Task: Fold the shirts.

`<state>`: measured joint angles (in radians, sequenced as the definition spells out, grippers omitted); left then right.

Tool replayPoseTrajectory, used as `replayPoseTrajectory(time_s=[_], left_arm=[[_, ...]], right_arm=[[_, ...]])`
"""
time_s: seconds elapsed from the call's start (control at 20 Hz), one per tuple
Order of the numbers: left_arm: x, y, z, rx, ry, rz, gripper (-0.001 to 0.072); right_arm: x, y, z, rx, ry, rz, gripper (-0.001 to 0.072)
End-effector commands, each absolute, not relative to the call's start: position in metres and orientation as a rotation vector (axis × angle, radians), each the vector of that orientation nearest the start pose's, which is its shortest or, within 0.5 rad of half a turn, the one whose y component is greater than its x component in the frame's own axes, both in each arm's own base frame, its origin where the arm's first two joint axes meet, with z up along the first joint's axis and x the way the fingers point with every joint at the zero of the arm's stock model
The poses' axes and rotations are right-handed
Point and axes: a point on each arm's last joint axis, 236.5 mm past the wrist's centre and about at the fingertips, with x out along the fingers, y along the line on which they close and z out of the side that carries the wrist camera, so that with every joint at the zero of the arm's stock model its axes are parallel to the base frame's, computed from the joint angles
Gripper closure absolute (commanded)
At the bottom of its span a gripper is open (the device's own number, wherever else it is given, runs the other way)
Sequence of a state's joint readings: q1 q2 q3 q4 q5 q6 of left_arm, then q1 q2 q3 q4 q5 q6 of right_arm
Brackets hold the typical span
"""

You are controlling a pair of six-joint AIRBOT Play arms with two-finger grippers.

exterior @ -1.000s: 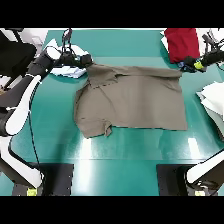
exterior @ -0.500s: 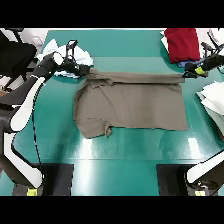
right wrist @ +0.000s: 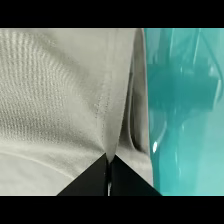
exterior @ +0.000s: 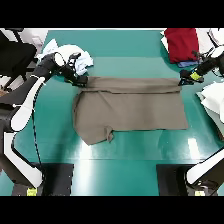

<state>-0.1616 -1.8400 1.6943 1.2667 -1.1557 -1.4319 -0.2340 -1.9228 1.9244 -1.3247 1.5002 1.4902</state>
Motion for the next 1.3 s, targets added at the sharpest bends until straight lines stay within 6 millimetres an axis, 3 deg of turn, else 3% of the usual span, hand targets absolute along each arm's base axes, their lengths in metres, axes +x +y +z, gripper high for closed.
replayPoseTrajectory(time_s=[0.0, 0.2, 0.25, 0.3, 0.35, 0.5, 0.6, 0.65, 0.7, 0.75, 0.85, 0.95, 1.1, 1.25], left_arm=[[0.457, -0.138, -0.056, -0.017, 1.471, -0.402, 0.0681], [0.442, -0.134, -0.065, -0.006, 1.530, -0.405, 0.0677], [0.439, -0.136, -0.065, -0.002, 1.538, -0.424, 0.0429], [0.437, -0.133, -0.064, 0.002, 1.547, -0.417, 0.0153], [0.435, -0.127, -0.060, -0.010, 1.558, -0.409, 0.0092], [0.447, -0.095, -0.021, -0.068, 1.479, -0.348, 0.0092], [0.456, -0.065, 0.017, -0.106, 1.376, -0.293, 0.0119], [0.451, -0.052, 0.030, -0.119, 1.366, -0.275, 0.0119], [0.441, -0.045, 0.036, -0.135, 1.390, -0.271, 0.0119], [0.422, -0.046, 0.037, -0.165, 1.445, -0.295, 0.0119], [0.389, -0.071, 0.030, -0.231, 1.514, -0.426, 0.0119], [0.361, -0.097, 0.015, -0.331, 1.520, -0.526, 0.0119], [0.314, -0.124, -0.002, -0.592, 1.470, -0.594, 0.0119], [0.276, -0.116, -0.022, -0.705, 1.456, -0.521, 0.0119]], right_arm=[[0.470, -0.057, -0.037, 0.257, 1.550, 0.029, 0.0691], [0.441, -0.053, -0.072, 0.270, 1.669, 0.014, 0.0688], [0.433, -0.053, -0.082, 0.284, 1.697, 0.012, 0.0656], [0.428, -0.056, -0.086, 0.310, 1.696, 0.005, 0.0516], [0.429, -0.057, -0.082, 0.361, 1.657, 0.016, 0.0464], [0.435, -0.088, -0.043, 0.479, 1.443, -0.006, 0.0464], [0.418, -0.113, -0.016, 0.518, 1.366, -0.036, 0.0462], [0.404, -0.123, -0.006, 0.524, 1.351, -0.048, 0.0420], [0.387, -0.128, -0.001, 0.542, 1.354, -0.050, 0.0317], [0.373, -0.127, 0.002, 0.569, 1.359, -0.027, 0.0277], [0.351, -0.108, 0.007, 0.644, 1.359, 0.085, 0.0255], [0.349, -0.098, 0.011, 0.737, 1.272, 0.141, 0.0255], [0.340, -0.098, 0.012, 0.845, 1.200, 0.147, 0.0255], [0.332, -0.106, 0.015, 0.845, 1.156, 0.093, 0.0255]])
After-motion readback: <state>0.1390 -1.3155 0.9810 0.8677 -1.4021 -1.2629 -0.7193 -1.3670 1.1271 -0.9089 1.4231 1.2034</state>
